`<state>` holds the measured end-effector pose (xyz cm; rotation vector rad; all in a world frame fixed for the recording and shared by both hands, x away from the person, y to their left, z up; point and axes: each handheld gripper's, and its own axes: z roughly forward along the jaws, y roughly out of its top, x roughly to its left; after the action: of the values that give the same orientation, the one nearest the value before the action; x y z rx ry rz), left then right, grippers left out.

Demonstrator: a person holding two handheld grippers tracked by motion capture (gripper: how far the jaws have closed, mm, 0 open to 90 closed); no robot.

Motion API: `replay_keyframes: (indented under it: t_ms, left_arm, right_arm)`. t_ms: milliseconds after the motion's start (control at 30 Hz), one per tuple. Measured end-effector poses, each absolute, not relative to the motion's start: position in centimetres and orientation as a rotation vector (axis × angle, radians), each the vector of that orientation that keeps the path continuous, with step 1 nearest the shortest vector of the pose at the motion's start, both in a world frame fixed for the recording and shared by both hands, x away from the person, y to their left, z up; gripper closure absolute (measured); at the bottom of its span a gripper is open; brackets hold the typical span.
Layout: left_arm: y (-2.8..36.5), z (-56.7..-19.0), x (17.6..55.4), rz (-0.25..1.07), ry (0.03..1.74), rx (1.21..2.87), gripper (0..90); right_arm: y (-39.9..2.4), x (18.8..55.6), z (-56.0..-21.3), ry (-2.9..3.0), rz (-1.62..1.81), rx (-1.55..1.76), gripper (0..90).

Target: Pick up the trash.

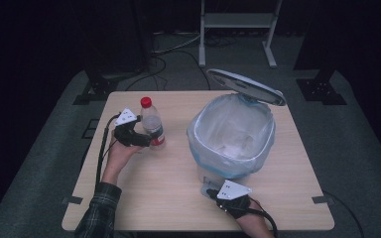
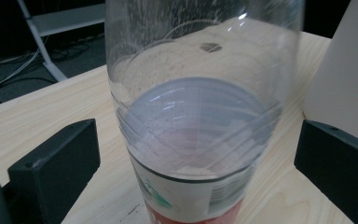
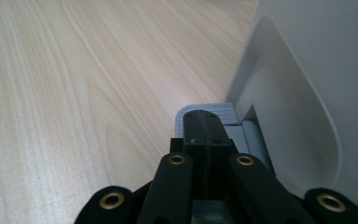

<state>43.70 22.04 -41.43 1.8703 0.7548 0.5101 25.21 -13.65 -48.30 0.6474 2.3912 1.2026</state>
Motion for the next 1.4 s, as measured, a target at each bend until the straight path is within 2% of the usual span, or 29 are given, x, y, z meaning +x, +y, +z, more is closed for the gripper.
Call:
replay_keyframes:
  t_ms: [733, 1000, 1400]
  left_arm:
    - [21.5, -44.2, 44.9, 0.428, 0.788, 1.868, 0.0]
    - [21.4, -44.2, 44.6, 0.461, 0.767, 1.865, 13.4]
    - [21.8, -44.1, 44.4, 0.458, 0.76, 1.834, 24.5]
  right_arm:
    - [-13.6, 25.2, -48.3, 2.39, 1.203, 0.648, 90.0]
    - [-13.6, 25.2, -48.3, 2.391, 1.203, 0.65, 90.0]
    - [-13.6, 25.2, -48.3, 2.39, 1.203, 0.648, 90.0]
